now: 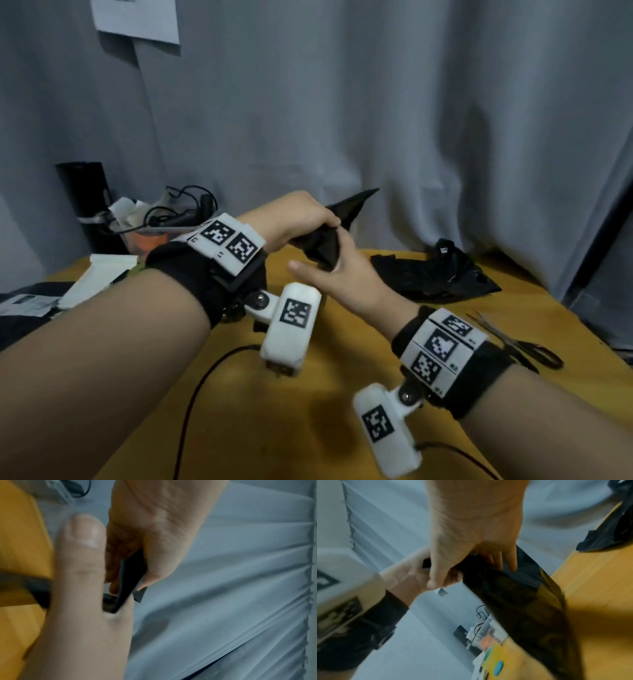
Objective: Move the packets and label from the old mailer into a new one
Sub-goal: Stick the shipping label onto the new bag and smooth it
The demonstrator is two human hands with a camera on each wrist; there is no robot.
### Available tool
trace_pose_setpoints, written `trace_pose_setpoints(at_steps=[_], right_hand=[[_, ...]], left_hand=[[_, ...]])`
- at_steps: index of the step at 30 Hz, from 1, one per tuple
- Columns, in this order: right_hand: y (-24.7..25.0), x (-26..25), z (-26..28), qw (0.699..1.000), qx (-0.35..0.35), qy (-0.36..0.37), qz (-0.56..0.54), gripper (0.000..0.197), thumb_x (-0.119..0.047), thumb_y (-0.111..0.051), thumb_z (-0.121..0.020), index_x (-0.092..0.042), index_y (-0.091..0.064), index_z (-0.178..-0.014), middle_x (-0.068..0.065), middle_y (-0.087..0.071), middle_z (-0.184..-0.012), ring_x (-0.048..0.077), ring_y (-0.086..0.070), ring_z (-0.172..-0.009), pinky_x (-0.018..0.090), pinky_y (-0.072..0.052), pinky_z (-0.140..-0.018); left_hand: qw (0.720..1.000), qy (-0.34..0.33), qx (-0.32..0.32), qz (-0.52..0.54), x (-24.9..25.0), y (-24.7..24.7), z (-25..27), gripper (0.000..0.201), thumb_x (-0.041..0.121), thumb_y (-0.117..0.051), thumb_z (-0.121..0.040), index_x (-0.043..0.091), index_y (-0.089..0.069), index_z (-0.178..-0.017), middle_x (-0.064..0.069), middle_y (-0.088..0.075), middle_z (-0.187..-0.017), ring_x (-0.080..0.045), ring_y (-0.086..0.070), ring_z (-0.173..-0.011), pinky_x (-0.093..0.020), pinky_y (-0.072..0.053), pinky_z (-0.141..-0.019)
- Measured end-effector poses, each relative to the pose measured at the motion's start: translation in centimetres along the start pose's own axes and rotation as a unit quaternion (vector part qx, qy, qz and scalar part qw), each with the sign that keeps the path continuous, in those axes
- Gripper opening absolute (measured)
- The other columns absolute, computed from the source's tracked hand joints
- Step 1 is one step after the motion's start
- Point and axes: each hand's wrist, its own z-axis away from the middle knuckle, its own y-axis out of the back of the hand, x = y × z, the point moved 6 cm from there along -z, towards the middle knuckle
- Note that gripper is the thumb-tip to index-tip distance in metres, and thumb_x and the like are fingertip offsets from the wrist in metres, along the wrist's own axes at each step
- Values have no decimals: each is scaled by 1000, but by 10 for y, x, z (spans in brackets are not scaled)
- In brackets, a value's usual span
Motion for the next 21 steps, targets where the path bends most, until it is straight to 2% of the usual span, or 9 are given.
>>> trace_pose_setpoints(at_steps=[2, 4, 7, 9, 11, 13, 15, 17, 21], right_hand=[[19, 1, -1, 991, 125, -12, 39, 42, -15, -65, -86, -16, -51, -126, -4, -62, -106, 15, -60, -103, 21, -49, -78], [40, 9, 0, 978, 204, -41, -10, 19, -2, -55, -89, -13, -62, -103, -1, -65, -90, 22, -63, -92, 26, -53, -72], [57, 14, 3, 960, 203, -93, -169, 16, 0, -53, -92, -8, -65, -99, 8, -69, -90, 25, -66, -85, 31, -57, -74], [66, 9, 3, 958, 167, -102, -207, 14, -5, -56, -91, -6, -64, -103, 11, -70, -90, 24, -68, -81, 36, -57, -77], [75, 2, -1, 961, 145, -91, -217, 15, -7, -57, -91, -5, -64, -105, 10, -70, -91, 23, -68, -83, 36, -57, -78], [82, -4, -7, 964, 131, -72, -220, 11, -7, -58, -90, -7, -65, -98, 8, -70, -87, 19, -68, -79, 31, -58, -72], [87, -7, -13, 962, 133, -62, -228, 9, -6, -58, -90, -10, -66, -93, 6, -71, -85, 16, -69, -75, 28, -58, -66], [91, -3, -22, 958, 139, -64, -242, 10, -5, -58, -90, -12, -66, -92, 4, -71, -84, 15, -70, -74, 27, -57, -64], [97, 16, -48, 956, 155, -84, -236, 11, -4, -59, -90, -13, -66, -91, 3, -71, -83, 16, -69, -73, 29, -56, -64]], left_hand=[[996, -18, -54, 66, 3, -10, 5, 30, 27, -54, -93, 1, -67, -100, -12, -67, -91, -17, -60, -72, -22, -46, -65], [990, -52, -75, 107, -2, -11, 9, 38, 36, -43, -98, 7, -65, -108, -9, -67, -101, -16, -60, -86, -24, -45, -79], [992, -92, 46, 79, -31, 9, 4, 42, 41, -53, -92, 19, -52, -127, 0, -55, -126, -5, -51, -106, -9, -41, -89], [989, -52, 80, 110, -60, 15, 1, 79, 53, -70, -74, 23, -36, -139, 3, -43, -137, -9, -44, -121, -26, -38, -104], [984, -14, 22, 174, -79, 5, -3, 83, 48, -74, -70, 22, -33, -138, 8, -53, -124, -10, -50, -118, -29, -39, -102], [973, -17, -16, 232, -80, -3, 0, 48, 32, -69, -79, 21, -48, -121, 10, -63, -107, -6, -58, -104, -24, -40, -97], [955, -34, 1, 296, -77, -2, -1, 37, 27, -71, -75, 16, -60, -108, -2, -70, -105, -17, -65, -102, -30, -45, -98], [940, -49, 23, 338, -72, 1, -7, 39, 18, -73, -73, 10, -64, -109, -8, -71, -109, -23, -66, -105, -35, -48, -96], [931, -67, 78, 351, -62, 15, -33, 30, 0, -68, -80, 9, -62, -108, -6, -72, -105, -19, -69, -98, -28, -54, -83]])
